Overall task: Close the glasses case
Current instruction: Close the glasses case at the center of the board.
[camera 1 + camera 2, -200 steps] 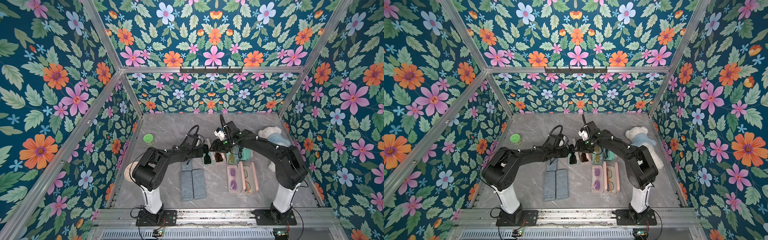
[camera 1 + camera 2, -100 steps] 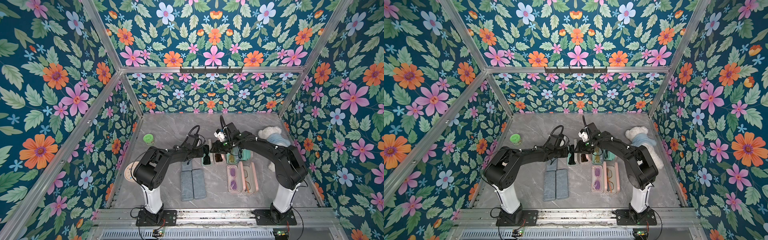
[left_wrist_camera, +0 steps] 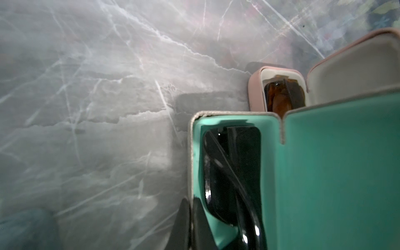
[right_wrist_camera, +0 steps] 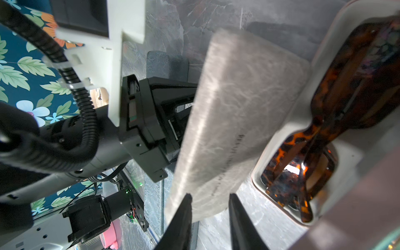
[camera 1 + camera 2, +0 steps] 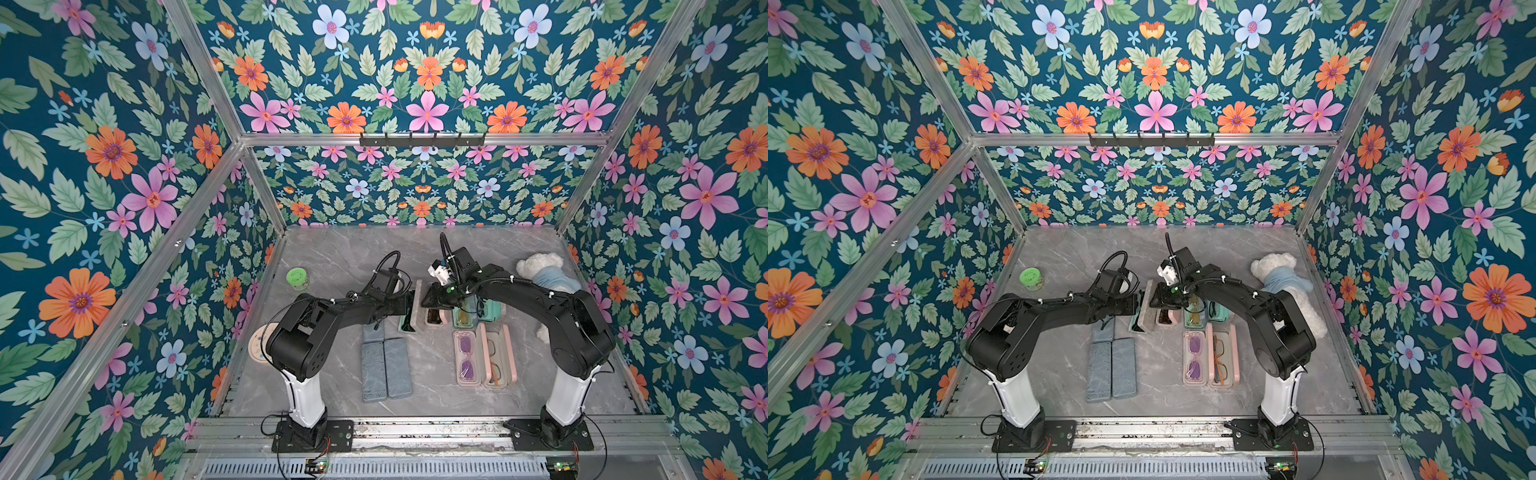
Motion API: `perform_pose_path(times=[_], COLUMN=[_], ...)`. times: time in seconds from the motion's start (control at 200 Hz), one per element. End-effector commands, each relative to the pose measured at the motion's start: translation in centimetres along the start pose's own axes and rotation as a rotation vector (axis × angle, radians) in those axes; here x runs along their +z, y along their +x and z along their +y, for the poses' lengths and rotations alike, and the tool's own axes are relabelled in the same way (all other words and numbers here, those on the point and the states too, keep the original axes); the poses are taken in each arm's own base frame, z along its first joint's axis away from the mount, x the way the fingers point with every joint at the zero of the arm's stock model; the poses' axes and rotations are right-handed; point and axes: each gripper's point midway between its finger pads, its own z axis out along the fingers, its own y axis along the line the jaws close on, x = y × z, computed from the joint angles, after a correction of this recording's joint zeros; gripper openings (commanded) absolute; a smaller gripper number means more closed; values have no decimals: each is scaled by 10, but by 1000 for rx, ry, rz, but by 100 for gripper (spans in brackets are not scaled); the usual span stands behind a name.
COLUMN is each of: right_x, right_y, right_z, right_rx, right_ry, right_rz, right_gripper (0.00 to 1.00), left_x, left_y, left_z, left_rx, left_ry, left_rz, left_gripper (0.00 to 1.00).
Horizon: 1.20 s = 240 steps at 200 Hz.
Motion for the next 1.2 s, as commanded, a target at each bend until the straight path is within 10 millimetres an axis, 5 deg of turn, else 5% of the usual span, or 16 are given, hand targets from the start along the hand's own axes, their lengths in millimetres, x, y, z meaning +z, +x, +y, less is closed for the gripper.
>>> perform_pose_path(times=[0.0, 0.845, 1.195], right_x=[2, 4, -2], right_y=[-2, -2, -5], right_z=[3, 1, 6], right_rx=[-14, -8, -4], right_ry=[-17, -14, -24], right_rz=[-3, -3, -32], right_gripper=[32, 30, 35], left_x=[-1, -5, -16], left_y=[8, 6, 0], left_z=[8, 5, -1], left_rx=[1, -2, -10], left_ry=[-29, -20, 9], left_rz=[26, 16, -16], left_gripper=[8, 7, 20])
